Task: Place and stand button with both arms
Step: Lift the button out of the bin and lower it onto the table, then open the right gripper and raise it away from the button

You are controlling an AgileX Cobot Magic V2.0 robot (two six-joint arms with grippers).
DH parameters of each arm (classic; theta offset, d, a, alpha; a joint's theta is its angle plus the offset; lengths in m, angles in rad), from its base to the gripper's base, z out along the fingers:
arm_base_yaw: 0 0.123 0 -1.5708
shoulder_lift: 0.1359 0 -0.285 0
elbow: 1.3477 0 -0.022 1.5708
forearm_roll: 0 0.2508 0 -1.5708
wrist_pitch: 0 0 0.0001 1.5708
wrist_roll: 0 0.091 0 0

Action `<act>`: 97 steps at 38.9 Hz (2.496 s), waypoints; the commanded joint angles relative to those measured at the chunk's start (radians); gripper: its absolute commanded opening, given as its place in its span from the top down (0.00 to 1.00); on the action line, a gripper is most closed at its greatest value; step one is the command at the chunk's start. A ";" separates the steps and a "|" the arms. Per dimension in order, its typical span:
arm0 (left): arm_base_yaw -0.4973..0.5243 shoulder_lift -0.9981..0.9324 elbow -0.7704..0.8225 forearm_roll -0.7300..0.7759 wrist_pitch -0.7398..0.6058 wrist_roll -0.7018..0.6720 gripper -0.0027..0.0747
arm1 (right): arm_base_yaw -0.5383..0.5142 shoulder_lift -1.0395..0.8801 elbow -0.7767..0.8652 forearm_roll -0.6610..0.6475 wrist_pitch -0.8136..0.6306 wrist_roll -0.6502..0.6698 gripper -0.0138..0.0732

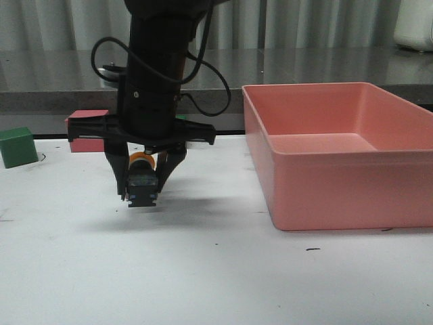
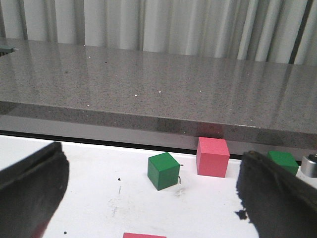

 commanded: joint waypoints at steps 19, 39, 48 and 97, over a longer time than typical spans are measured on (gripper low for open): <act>-0.004 0.012 -0.037 -0.007 -0.079 -0.002 0.11 | -0.016 -0.065 -0.044 -0.014 -0.010 0.017 0.21; -0.004 0.012 -0.037 -0.007 -0.079 -0.002 0.11 | -0.016 -0.317 -0.044 -0.018 0.069 -0.081 0.93; -0.004 0.012 -0.037 -0.007 -0.079 -0.002 0.11 | -0.044 -0.402 -0.044 -0.023 0.212 -0.144 0.92; -0.004 0.012 -0.037 -0.007 -0.079 -0.002 0.11 | -0.499 -1.560 1.405 -0.123 -0.374 -0.275 0.92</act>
